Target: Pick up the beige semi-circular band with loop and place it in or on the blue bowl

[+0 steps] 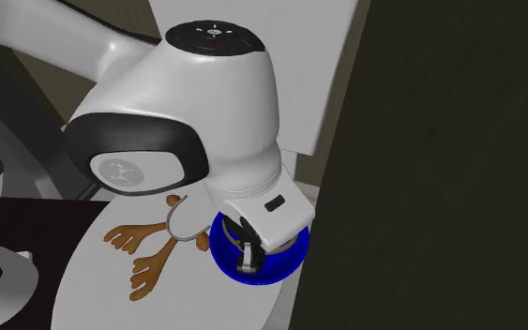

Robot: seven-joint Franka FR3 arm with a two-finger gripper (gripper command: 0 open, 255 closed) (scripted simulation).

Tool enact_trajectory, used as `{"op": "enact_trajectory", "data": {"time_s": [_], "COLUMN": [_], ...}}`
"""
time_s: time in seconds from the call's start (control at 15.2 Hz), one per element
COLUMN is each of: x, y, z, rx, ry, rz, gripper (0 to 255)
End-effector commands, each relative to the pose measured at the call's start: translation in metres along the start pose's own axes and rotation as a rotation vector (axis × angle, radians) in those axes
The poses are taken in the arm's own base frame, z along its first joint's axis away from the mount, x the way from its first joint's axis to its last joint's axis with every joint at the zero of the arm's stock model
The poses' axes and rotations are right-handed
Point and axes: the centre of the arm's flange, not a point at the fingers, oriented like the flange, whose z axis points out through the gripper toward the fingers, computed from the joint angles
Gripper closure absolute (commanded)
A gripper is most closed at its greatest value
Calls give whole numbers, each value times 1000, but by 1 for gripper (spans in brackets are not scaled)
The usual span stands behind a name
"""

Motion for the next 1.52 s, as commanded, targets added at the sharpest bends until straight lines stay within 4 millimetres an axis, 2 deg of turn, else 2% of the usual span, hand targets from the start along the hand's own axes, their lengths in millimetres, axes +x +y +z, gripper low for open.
{"op": "enact_trajectory", "data": {"time_s": [0.0,0.46,0.53,0.86,1.12,1.45], "x": [0,0,0,0,0,0], "y": [-1,0,0,0,0,0], "z": [6,6,6,6,-44,-44], "rx": [0,0,0,0,0,0], "ry": [0,0,0,0,0,0], "rz": [0,0,0,0,0,0], "gripper": [255,255,0,0,0,0]}}
